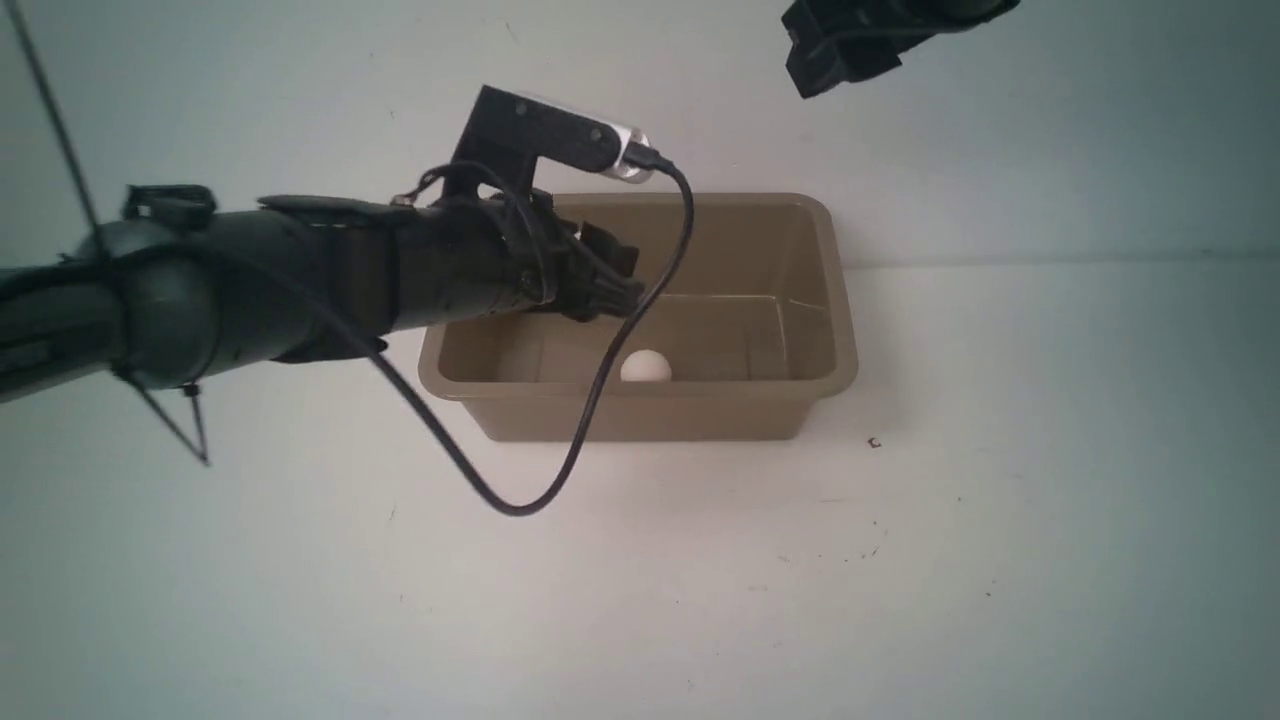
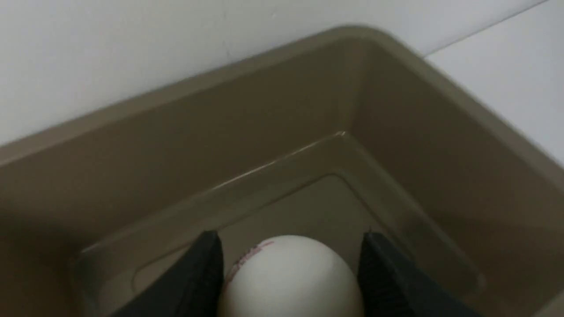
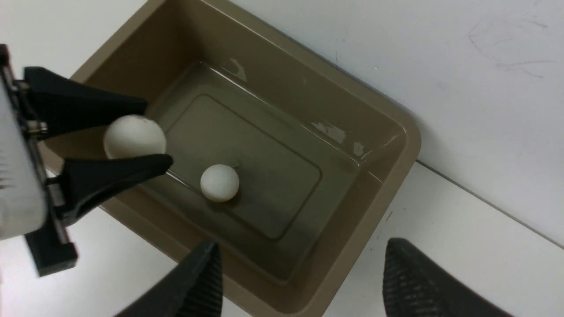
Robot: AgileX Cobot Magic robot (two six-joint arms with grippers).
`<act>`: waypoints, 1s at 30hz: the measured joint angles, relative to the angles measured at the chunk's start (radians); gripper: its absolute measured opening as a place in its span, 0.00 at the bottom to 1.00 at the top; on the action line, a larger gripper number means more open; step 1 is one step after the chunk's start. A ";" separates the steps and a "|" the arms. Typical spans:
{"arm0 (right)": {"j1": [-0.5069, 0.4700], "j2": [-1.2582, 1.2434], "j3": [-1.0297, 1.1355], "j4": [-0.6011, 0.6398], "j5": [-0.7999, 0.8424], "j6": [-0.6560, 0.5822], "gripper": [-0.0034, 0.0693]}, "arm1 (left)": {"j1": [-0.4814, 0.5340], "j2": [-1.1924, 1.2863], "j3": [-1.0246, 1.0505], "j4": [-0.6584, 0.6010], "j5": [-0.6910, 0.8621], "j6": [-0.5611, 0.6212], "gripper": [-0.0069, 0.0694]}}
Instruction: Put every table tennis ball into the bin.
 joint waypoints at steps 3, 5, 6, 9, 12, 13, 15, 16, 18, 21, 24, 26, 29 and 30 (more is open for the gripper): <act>0.000 0.000 0.000 0.000 0.002 0.000 0.66 | 0.000 0.059 -0.023 0.000 -0.012 0.016 0.55; 0.000 0.000 0.000 0.002 0.002 0.000 0.66 | 0.000 0.091 -0.035 0.000 -0.015 0.047 0.55; 0.000 0.000 0.000 0.003 0.002 0.000 0.66 | 0.000 0.102 -0.036 0.000 -0.015 0.062 0.55; 0.000 0.000 0.000 0.003 0.002 0.000 0.66 | 0.000 0.120 -0.037 0.000 -0.015 0.100 0.55; 0.000 0.000 0.000 0.003 0.002 0.000 0.66 | 0.000 0.126 -0.036 0.000 -0.015 0.114 0.56; 0.000 0.000 0.000 0.003 0.002 0.000 0.66 | 0.000 0.127 -0.036 0.000 -0.015 0.118 0.57; 0.000 0.000 0.000 0.003 0.002 0.000 0.66 | 0.000 0.130 -0.036 -0.001 -0.015 0.119 0.59; 0.000 0.000 0.000 0.003 0.002 0.000 0.66 | 0.000 0.133 -0.039 -0.003 -0.017 0.121 0.67; 0.000 0.000 0.000 0.003 0.002 0.000 0.66 | 0.000 0.135 -0.045 -0.003 -0.021 0.122 0.72; 0.000 0.000 0.000 0.003 0.002 0.000 0.66 | 0.000 0.126 -0.056 -0.007 -0.043 0.125 0.82; 0.000 -0.002 0.000 -0.015 0.002 0.001 0.64 | 0.000 0.075 -0.056 -0.008 -0.058 0.127 0.80; 0.000 -0.014 0.000 -0.052 0.003 0.012 0.57 | 0.000 0.024 -0.056 -0.008 -0.072 0.129 0.72; 0.000 -0.050 0.000 -0.106 0.006 0.022 0.40 | 0.000 -0.108 -0.056 -0.009 -0.103 0.129 0.46; 0.000 -0.067 0.000 -0.121 0.006 0.022 0.33 | 0.000 -0.154 -0.055 -0.009 -0.120 0.129 0.34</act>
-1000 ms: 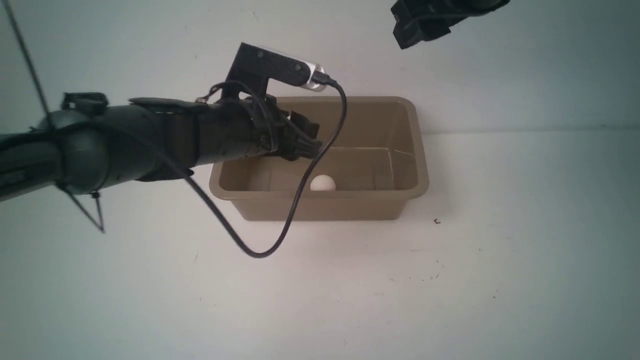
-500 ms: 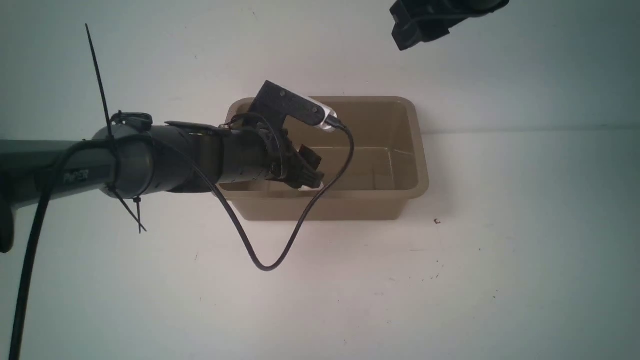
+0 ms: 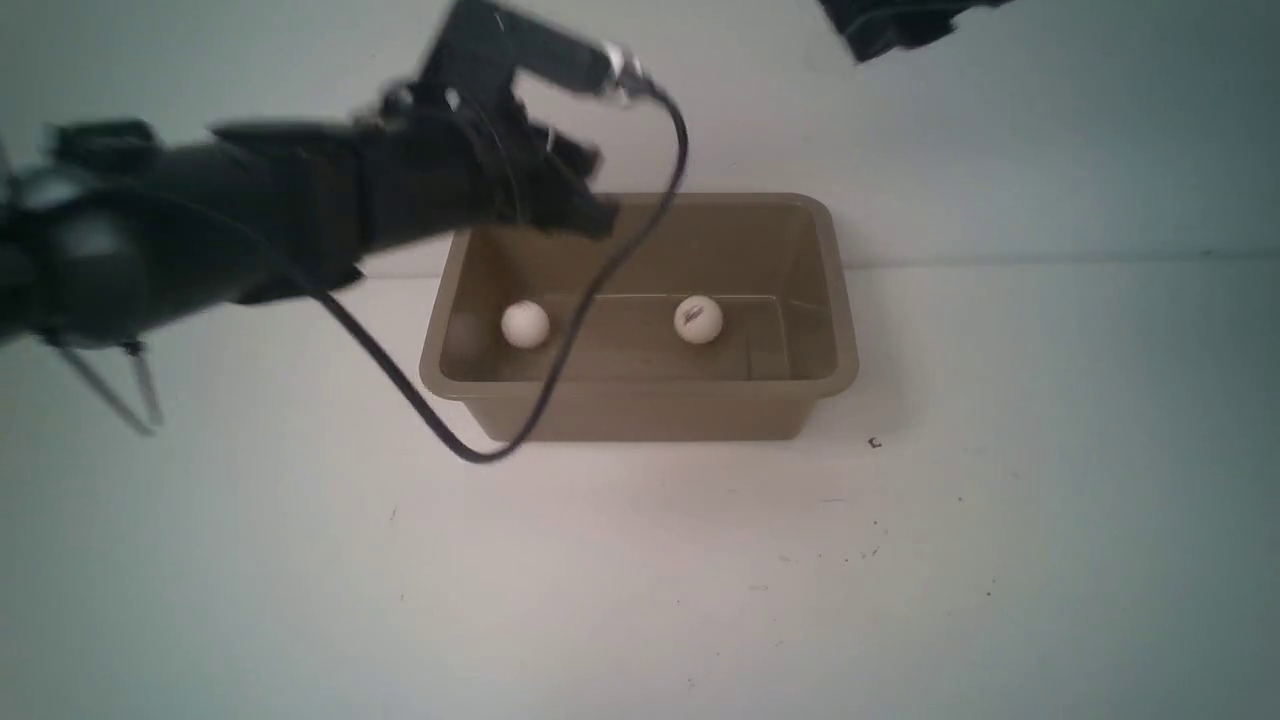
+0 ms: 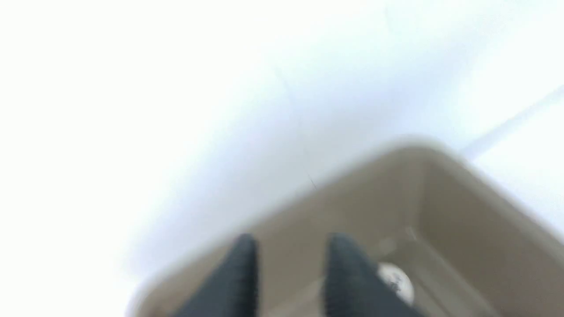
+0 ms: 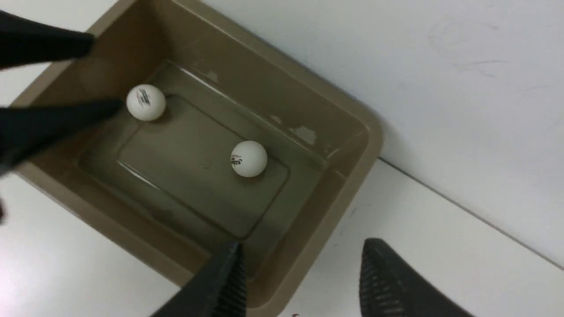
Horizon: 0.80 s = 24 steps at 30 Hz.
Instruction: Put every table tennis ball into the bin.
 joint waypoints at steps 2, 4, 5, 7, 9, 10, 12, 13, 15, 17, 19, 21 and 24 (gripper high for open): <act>0.000 -0.043 0.000 -0.032 0.001 0.000 0.19 | 0.000 -0.073 0.009 -0.003 -0.022 0.008 0.19; 0.000 -0.094 0.000 -0.060 0.003 0.001 0.08 | 0.000 -0.189 0.050 -0.005 -0.060 0.029 0.11; 0.000 -0.123 0.001 -0.069 0.003 0.001 0.06 | 0.000 -0.228 0.077 -0.006 -0.074 0.039 0.09; 0.000 -0.185 0.015 -0.091 0.003 0.001 0.04 | 0.000 -0.318 0.141 -0.010 -0.101 0.048 0.09; 0.000 -0.254 0.048 -0.105 0.003 0.001 0.03 | 0.000 -0.441 0.239 -0.015 -0.128 0.050 0.09; 0.000 -0.291 0.067 -0.112 0.003 0.001 0.03 | 0.000 -0.491 0.296 -0.016 -0.137 0.051 0.09; 0.000 -0.361 0.123 -0.125 0.003 0.001 0.03 | 0.000 -0.602 0.395 -0.017 -0.136 0.053 0.09; 0.000 -0.403 0.163 -0.131 0.002 0.001 0.03 | 0.000 -0.651 0.449 -0.017 -0.135 0.053 0.09; 0.000 -0.487 0.262 -0.139 -0.028 0.002 0.03 | 0.000 -0.724 0.508 -0.018 -0.133 0.052 0.09; 0.000 -0.548 0.355 -0.140 -0.064 0.005 0.03 | 0.000 -0.794 0.573 -0.018 -0.133 0.040 0.09; 0.000 -0.627 0.459 -0.140 -0.113 0.015 0.03 | 0.000 -0.841 0.607 -0.018 -0.133 0.029 0.09; 0.000 -0.714 0.614 -0.141 -0.171 0.039 0.03 | 0.000 -0.893 0.654 -0.018 -0.133 0.015 0.09; 0.000 -0.829 0.822 -0.158 -0.235 0.084 0.03 | 0.000 -0.962 0.710 -0.018 -0.133 0.009 0.09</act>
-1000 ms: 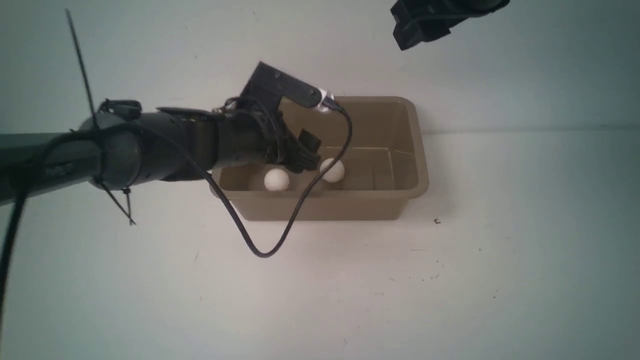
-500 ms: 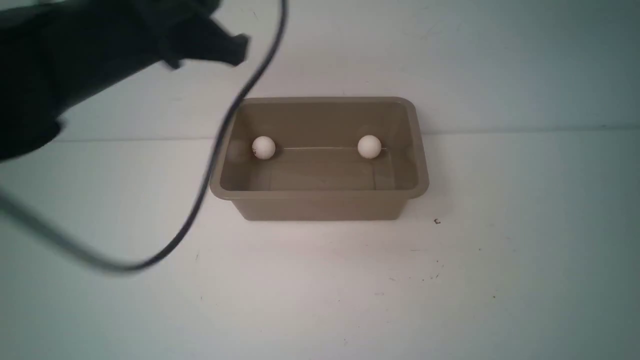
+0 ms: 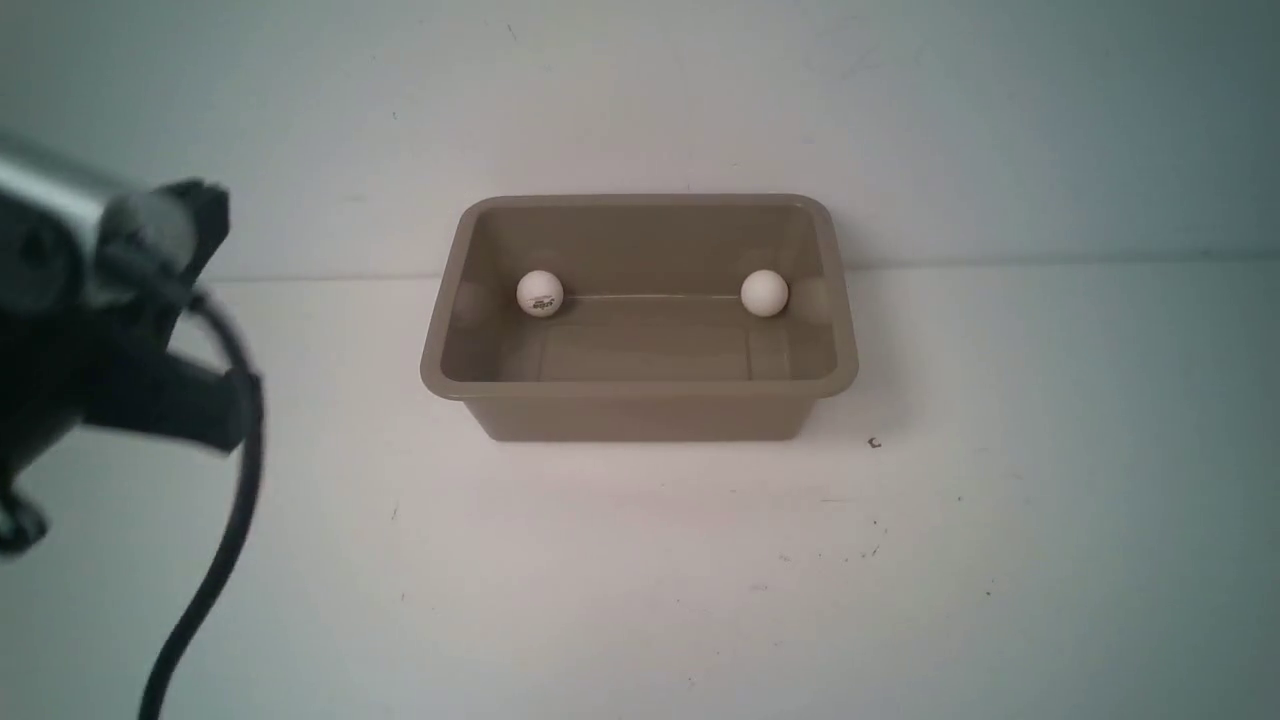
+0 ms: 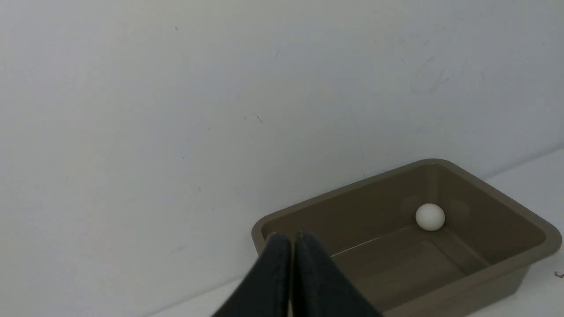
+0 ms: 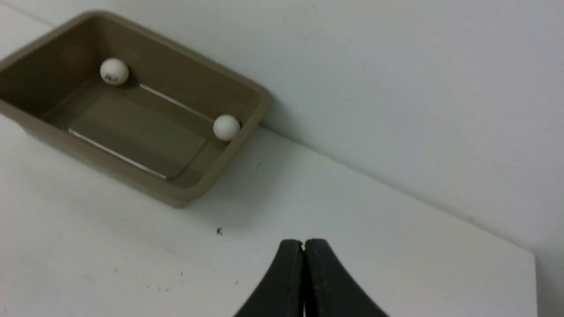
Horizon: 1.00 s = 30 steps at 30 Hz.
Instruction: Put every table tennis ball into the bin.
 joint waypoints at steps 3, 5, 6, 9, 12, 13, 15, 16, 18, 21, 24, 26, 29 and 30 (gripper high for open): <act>0.000 -0.086 0.148 -0.020 -0.058 0.044 0.03 | 0.000 -0.044 0.031 0.000 0.000 -0.002 0.09; 0.000 -0.132 0.246 -0.036 -0.090 0.072 0.03 | 0.000 -0.068 0.054 0.000 0.000 -0.002 0.09; 0.000 -0.155 0.286 -0.041 -0.105 0.086 0.03 | 0.000 -0.086 0.069 0.000 0.000 -0.003 0.09; 0.000 -0.260 0.456 -0.063 -0.172 0.158 0.03 | 0.000 -0.135 0.106 0.000 0.000 -0.005 0.09; 0.000 -0.351 0.577 -0.081 -0.224 0.200 0.03 | 0.000 -0.183 0.137 0.000 0.000 -0.005 0.09; 0.000 -0.410 0.639 -0.087 -0.250 0.225 0.03 | 0.000 -0.199 0.149 0.000 0.000 -0.005 0.09; 0.000 -0.439 0.668 -0.087 -0.258 0.240 0.03 | 0.000 -0.218 0.165 0.000 0.001 -0.005 0.09; 0.000 -0.456 0.686 -0.087 -0.260 0.248 0.03 | 0.000 -0.237 0.181 0.000 0.001 -0.006 0.09; 0.000 -0.491 0.710 -0.088 -0.264 0.274 0.03 | 0.000 -0.263 0.201 0.000 0.001 -0.018 0.09; 0.000 -0.495 0.713 -0.091 -0.265 0.285 0.03 | 0.000 -0.288 0.212 0.000 0.004 -0.038 0.09; 0.000 -0.495 0.713 -0.091 -0.265 0.287 0.02 | 0.000 -0.292 0.212 0.000 0.009 -0.041 0.09; 0.000 -0.495 0.714 -0.091 -0.265 0.287 0.02 | 0.000 -0.292 0.212 0.000 0.009 -0.041 0.09; 0.000 -0.495 0.714 -0.091 -0.265 0.287 0.02 | 0.000 -0.292 0.212 0.000 0.009 -0.042 0.09; 0.000 -0.495 0.714 -0.091 -0.265 0.287 0.02 | 0.000 -0.292 0.212 0.000 0.009 -0.042 0.09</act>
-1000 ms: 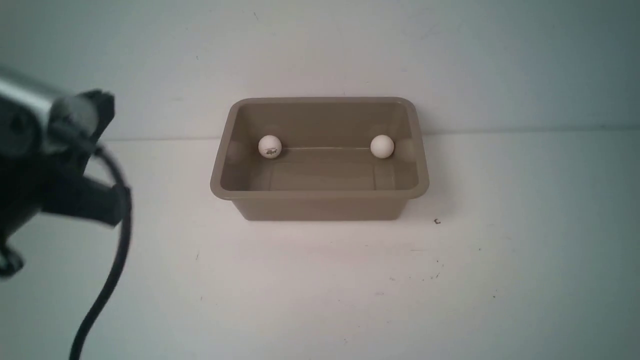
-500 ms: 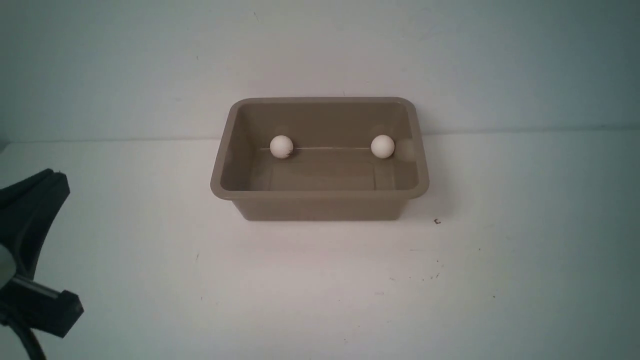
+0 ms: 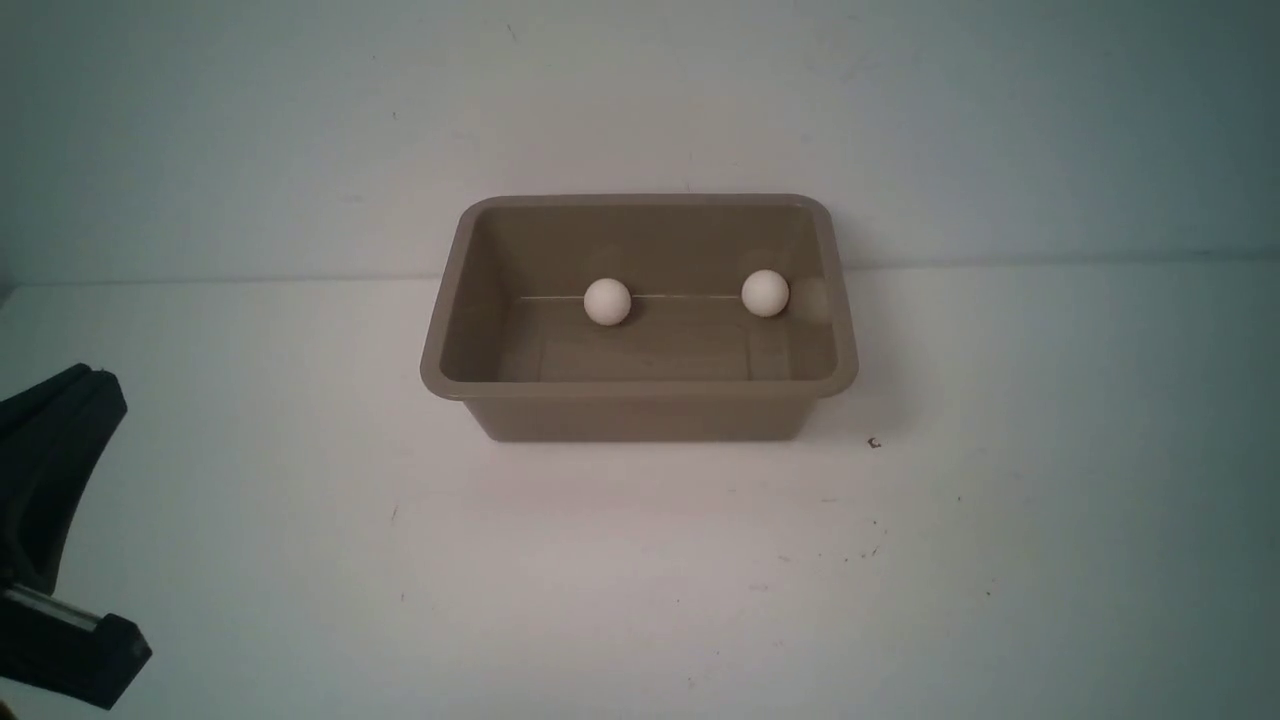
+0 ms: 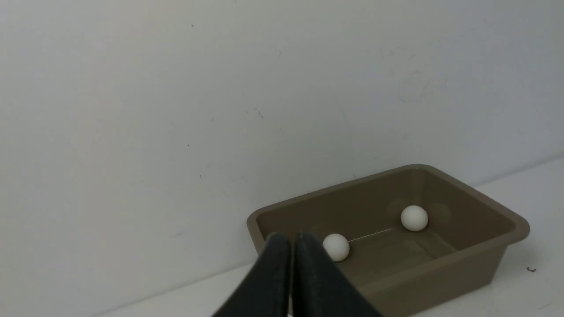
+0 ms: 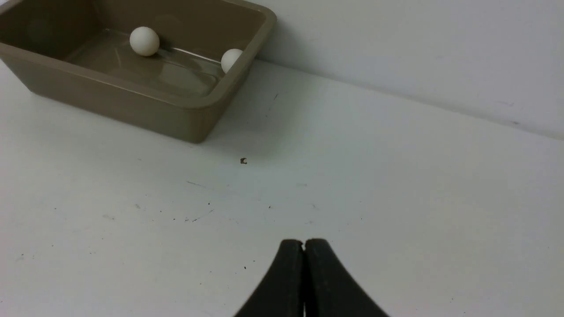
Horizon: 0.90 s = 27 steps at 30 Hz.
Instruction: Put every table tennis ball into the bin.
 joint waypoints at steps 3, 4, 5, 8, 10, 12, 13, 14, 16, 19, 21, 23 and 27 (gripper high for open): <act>0.000 0.000 0.000 0.000 0.000 0.000 0.02 | 0.000 0.000 0.000 0.000 0.000 -0.001 0.09; 0.000 0.000 0.000 0.000 0.000 0.000 0.02 | 0.000 0.000 0.000 0.000 0.000 -0.001 0.09; 0.000 0.000 0.000 0.000 0.000 0.000 0.02 | 0.000 0.000 0.000 0.000 0.000 -0.001 0.09; 0.000 0.000 0.000 0.000 0.000 0.000 0.02 | 0.032 -0.006 0.000 0.000 0.016 0.000 0.09; 0.000 0.000 0.000 0.000 0.000 0.000 0.02 | 0.080 -0.017 0.000 0.000 0.029 0.013 0.09; 0.000 0.000 0.000 0.000 0.000 0.000 0.02 | 0.192 -0.037 0.000 0.000 0.035 0.037 0.09; 0.000 0.000 0.000 0.000 0.001 0.000 0.02 | 0.253 -0.049 0.000 0.000 0.035 0.041 0.09; 0.000 0.000 0.000 0.000 0.001 0.000 0.02 | 0.321 -0.061 0.000 0.000 0.035 0.041 0.09; 0.000 0.000 0.000 0.000 0.001 0.000 0.02 | 0.401 -0.090 0.000 0.000 0.024 0.041 0.09; 0.000 0.000 0.000 0.000 0.001 0.000 0.02 | 0.453 -0.136 0.000 0.000 -0.019 0.041 0.09; 0.000 0.000 0.000 0.000 0.001 0.000 0.02 | 0.454 -0.161 0.000 0.000 -0.041 0.044 0.09; 0.000 0.000 0.000 0.000 0.001 0.000 0.02 | 0.454 -0.210 0.006 0.000 -0.081 0.047 0.09; 0.000 0.000 0.000 0.000 0.001 0.000 0.02 | 0.453 -0.251 0.008 -0.003 -0.108 0.051 0.09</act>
